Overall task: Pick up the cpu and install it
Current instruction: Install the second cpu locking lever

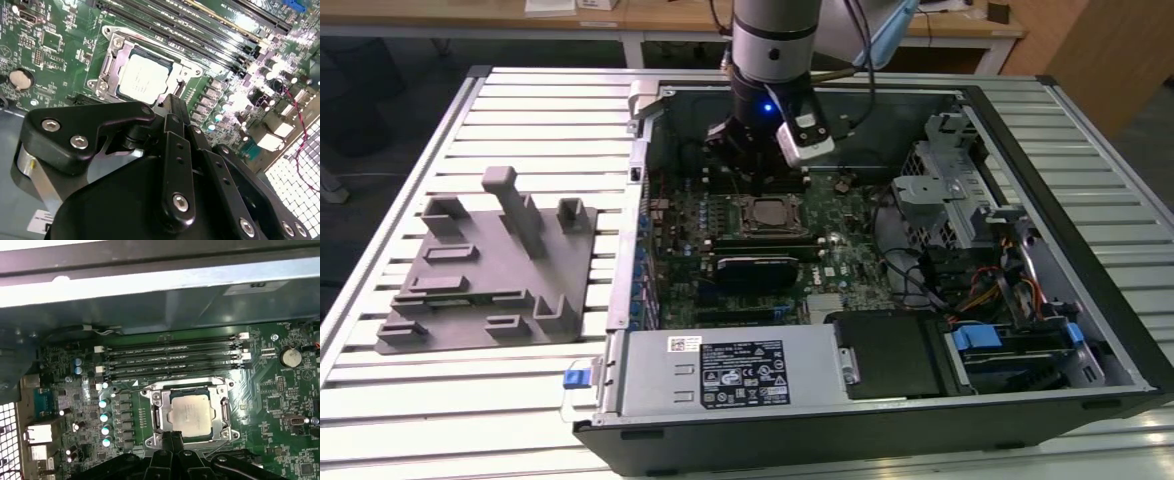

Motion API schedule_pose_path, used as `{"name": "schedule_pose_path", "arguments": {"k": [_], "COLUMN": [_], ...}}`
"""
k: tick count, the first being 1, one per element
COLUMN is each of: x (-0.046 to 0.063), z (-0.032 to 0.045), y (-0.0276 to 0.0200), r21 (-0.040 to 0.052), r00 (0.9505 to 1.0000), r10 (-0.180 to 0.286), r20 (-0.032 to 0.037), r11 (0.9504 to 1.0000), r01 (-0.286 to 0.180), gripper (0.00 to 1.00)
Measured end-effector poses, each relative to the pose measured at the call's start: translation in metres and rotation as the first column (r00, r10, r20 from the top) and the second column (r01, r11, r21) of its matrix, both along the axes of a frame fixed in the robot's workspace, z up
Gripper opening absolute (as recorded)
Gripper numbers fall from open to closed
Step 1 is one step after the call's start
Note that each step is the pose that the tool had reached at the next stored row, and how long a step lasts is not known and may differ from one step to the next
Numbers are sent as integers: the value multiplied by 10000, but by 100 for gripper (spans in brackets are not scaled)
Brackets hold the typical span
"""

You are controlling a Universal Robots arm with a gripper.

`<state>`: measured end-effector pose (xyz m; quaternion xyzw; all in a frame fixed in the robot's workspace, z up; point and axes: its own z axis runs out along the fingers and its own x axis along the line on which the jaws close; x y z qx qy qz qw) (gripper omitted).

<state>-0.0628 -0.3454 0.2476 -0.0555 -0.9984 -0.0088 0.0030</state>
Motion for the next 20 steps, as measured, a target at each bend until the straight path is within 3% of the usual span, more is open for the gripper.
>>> {"name": "schedule_pose_path", "arguments": {"k": [4,10,17,20], "x": [-112,-240,-257,-258], "z": [-6,0,87,88], "y": [0,0,0,0], "r21": [-1,-1,3,2], "r00": [9998,9994,9993,9975], "r10": [1,8,104,595], "r20": [191,337,371,371], "r11": [10000,10000,9999,9982], "r01": [-1,-8,-104,-596], "gripper": [11,11,11,11]}}
